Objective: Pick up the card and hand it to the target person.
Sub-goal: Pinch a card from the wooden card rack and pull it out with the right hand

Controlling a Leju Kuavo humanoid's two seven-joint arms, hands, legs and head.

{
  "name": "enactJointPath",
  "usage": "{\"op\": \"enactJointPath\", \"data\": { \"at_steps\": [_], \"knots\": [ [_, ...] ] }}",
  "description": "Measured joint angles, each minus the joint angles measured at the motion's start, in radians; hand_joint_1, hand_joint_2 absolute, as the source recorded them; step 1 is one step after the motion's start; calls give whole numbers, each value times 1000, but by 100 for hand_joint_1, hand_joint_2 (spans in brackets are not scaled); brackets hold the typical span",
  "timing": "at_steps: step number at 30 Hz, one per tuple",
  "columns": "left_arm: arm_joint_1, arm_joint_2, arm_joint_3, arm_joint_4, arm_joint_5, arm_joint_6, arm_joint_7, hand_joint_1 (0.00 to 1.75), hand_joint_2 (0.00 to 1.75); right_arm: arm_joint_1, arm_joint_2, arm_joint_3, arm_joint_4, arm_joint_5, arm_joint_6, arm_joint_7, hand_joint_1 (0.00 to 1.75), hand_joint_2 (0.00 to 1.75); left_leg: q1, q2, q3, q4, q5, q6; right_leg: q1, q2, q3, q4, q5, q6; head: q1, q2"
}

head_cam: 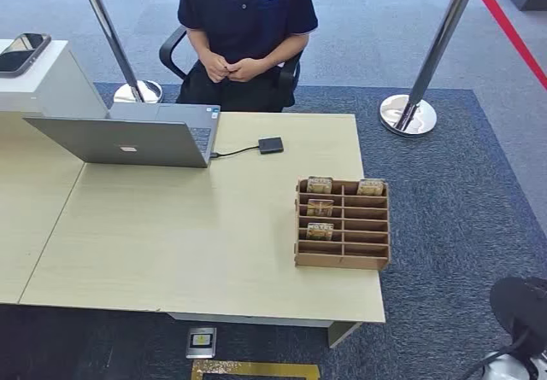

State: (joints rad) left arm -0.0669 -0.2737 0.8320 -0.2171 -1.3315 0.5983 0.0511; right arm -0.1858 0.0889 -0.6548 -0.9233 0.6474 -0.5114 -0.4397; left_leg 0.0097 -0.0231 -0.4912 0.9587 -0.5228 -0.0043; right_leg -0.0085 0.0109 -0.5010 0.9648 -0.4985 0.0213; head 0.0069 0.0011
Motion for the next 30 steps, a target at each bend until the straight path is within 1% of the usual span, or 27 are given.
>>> {"op": "enactJointPath", "data": {
  "at_steps": [2,5,9,11,16,17,18,22,23,24,28,30],
  "knots": [
    [0,0,0,0,-4,0,1,0,0,-2,-2,22,-30,-2,0,0,0,0,0,0,0,0,0,0,0,0,0,0,0,0,0,0],
    [-1,-1,0,0,-16,0,5,0,0,-5,-12,100,-125,-3,0,1,0,0,0,0,0,0,0,0,0,0,0,0,0,0,0,0],
    [-1,-3,0,0,-28,0,8,0,0,-7,-23,180,-205,24,9,15,0,175,0,0,0,0,0,0,0,0,0,0,0,0,0,0],
    [0,-5,0,0,-32,0,7,0,0,-6,-25,214,-234,54,18,30,0,175,0,-1,0,0,0,0,0,0,0,0,0,0,0,0],
    [-3,-6,0,0,-43,-1,2,0,0,-8,-34,345,-310,158,47,79,0,175,0,0,0,0,0,0,0,0,0,0,0,0,0,0],
    [-2,-6,0,0,-45,-1,1,0,0,-8,-36,372,-322,182,54,91,3,175,0,0,0,0,0,0,0,0,0,0,0,0,0,0],
    [-2,-6,0,0,-48,-1,1,0,0,-7,-38,399,-335,205,61,101,10,175,0,0,0,0,0,0,0,0,0,0,0,0,0,0],
    [-3,-6,0,0,-57,-1,0,0,0,-4,-50,508,-380,295,91,145,125,175,0,0,0,0,0,0,0,0,0,0,0,0,0,0],
    [-3,-6,-1,1,-59,-1,0,0,0,-2,-53,536,-393,318,100,156,133,175,0,0,0,0,0,0,0,0,-1,0,0,0,0,0],
    [-3,-6,-1,1,-61,-1,1,0,0,1,-58,563,-405,339,109,168,137,175,0,0,0,0,0,0,0,0,-1,0,0,0,0,0],
    [-3,-5,-1,1,-71,-2,10,0,0,17,-77,673,-456,418,149,213,171,175,0,0,-1,0,0,0,0,0,-1,0,0,0,0,0],
    [-3,-5,-1,1,-74,-3,15,0,0,20,-87,723,-472,452,172,235,175,175,0,0,-1,0,0,0,0,0,-1,0,0,0,0,0]
  ]
}}
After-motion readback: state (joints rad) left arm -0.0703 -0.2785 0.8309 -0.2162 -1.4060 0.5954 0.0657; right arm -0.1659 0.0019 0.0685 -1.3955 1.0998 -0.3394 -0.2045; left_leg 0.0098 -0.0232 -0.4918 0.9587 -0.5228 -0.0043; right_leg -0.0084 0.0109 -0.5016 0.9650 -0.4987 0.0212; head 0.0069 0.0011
